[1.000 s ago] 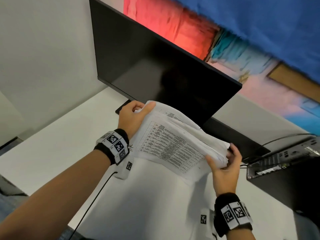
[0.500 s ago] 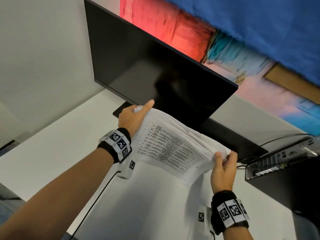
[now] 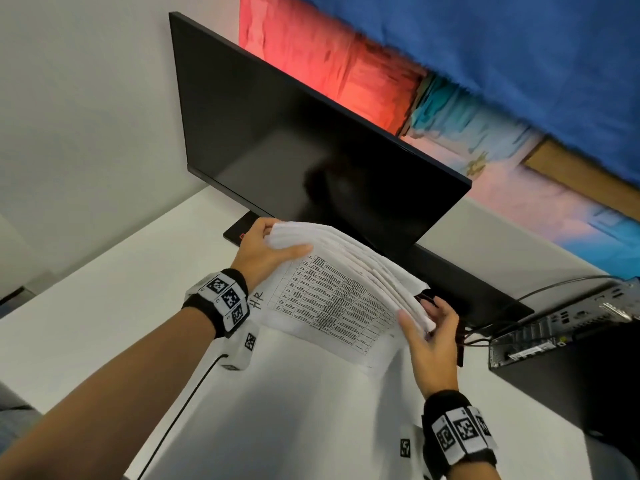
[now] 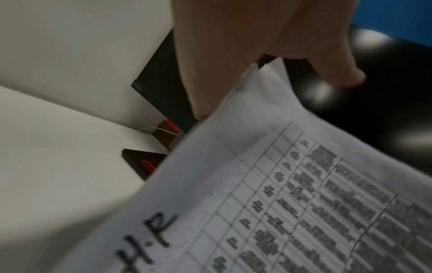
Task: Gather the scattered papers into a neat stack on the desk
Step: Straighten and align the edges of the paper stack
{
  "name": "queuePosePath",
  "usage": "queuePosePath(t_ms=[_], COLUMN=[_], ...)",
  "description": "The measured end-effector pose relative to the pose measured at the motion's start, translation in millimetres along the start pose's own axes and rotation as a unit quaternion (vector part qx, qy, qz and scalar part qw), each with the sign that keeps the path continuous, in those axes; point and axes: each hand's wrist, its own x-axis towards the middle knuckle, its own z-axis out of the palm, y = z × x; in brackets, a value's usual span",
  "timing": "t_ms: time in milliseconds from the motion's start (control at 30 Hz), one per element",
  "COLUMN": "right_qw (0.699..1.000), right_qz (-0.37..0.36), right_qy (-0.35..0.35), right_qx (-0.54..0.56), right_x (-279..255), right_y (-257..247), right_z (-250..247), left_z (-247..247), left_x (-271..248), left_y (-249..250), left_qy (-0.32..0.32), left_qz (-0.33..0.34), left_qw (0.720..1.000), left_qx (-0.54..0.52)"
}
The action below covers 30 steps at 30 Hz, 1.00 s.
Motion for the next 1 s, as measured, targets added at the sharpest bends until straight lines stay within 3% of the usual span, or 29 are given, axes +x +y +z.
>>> queuePosePath(t_ms=[100, 233, 433, 533, 633, 800, 900, 1000], right_qw=[0.997, 0.996, 0.996, 0.992, 0.989, 0.990, 0.993, 0.994], right_qz=[0.018, 0.011, 0.060, 0.092, 0.082, -0.015, -0.003, 0.020], right_qy=[-0.050, -0.008, 0.033, -0.011, -0.032, 0.006, 0.012, 0.031], right_qx=[-0.055, -0.087, 0.055, 0.088, 0.118, 0.143, 0.121, 0.099], right_x=[3, 4, -1, -4, -6, -12, -21, -25], right_y=[10, 22, 22, 21, 14, -2, 10, 26], right_z=[3, 0, -23, -34, -36, -21, -6, 4], left_z=[-9, -14, -30, -43, -42, -26, -25, -25], left_x=[-3, -11, -26, -31, -35, -42, -42, -43], left_y=[-19, -24, 3, 18, 23, 14, -3, -18], left_qy=[-0.044, -0.065, -0.119, -0.128, -0.099, 0.009, 0.047, 0.042], left_qz=[0.017, 0.045, 0.067, 0.063, 0.084, 0.108, 0.081, 0.045], left_qw=[0.996, 0.995, 0.991, 0.989, 0.990, 0.987, 0.991, 0.998], left_qx=[0.079, 0.061, 0.010, -0.033, -0.061, -0.115, -0.098, -0.031])
